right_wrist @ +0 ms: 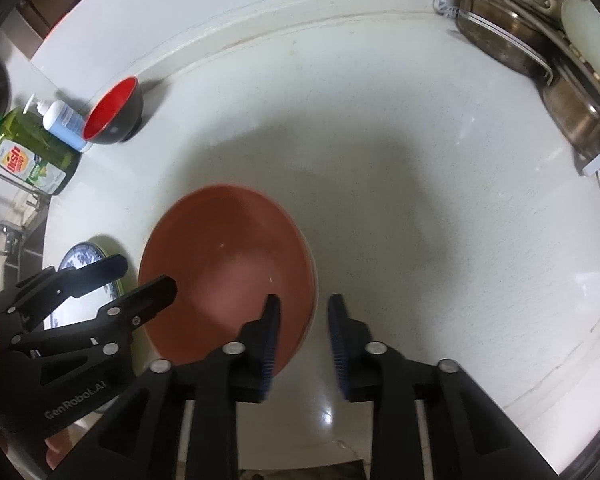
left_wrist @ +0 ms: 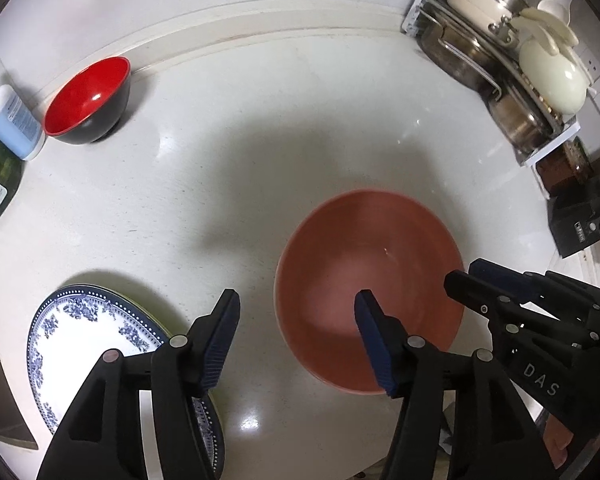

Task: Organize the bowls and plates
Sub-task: 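Lower the pink bowl into the white bowl and open both tools, then move both tools to the red bowl beside the soap bottles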

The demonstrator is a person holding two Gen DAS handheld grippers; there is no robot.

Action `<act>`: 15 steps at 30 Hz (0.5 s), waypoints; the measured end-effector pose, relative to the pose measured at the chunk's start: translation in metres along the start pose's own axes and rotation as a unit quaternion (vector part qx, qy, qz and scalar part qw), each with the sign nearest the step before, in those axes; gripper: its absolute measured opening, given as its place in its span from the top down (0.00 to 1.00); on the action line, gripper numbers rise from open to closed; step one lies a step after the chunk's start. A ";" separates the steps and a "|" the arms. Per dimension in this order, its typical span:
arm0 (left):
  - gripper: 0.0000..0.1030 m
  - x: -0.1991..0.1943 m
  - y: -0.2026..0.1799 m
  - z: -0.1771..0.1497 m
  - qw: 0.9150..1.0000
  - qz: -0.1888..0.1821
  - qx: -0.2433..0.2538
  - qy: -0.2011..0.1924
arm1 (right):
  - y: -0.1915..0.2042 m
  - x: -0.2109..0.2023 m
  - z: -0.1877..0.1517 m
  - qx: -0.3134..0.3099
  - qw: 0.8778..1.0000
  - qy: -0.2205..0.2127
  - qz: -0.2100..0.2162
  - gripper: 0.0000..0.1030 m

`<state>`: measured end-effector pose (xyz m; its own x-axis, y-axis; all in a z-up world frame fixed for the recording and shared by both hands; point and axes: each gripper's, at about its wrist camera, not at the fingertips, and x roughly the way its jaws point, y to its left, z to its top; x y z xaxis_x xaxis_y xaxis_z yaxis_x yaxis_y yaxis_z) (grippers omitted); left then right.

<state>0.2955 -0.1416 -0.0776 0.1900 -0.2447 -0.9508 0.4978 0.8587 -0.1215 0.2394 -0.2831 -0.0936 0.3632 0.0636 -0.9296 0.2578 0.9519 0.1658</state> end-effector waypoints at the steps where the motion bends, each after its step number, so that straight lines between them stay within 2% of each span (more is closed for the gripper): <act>1: 0.42 -0.003 0.002 0.000 1.000 -0.001 -0.003 -0.003 | 0.000 -0.003 0.000 0.000 1.000 -0.005 -0.002 0.73; 7: 0.36 -0.022 0.012 0.003 0.999 0.007 -0.003 -0.034 | 0.012 -0.018 0.003 -0.015 1.000 -0.028 -0.003 0.72; 10: 0.35 -0.031 0.020 0.006 0.999 0.010 -0.003 -0.047 | 0.019 -0.025 0.006 -0.019 0.999 -0.038 -0.003 0.67; 15: 0.31 -0.045 0.039 0.013 0.997 0.029 -0.012 -0.075 | 0.034 -0.034 0.013 -0.027 0.998 -0.056 -0.006 0.67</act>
<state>0.3171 -0.1031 -0.0354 0.3435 -0.2570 -0.9033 0.4618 0.8837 -0.0758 0.2478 -0.2566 -0.0524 0.4585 0.0220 -0.8884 0.2154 0.9672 0.1351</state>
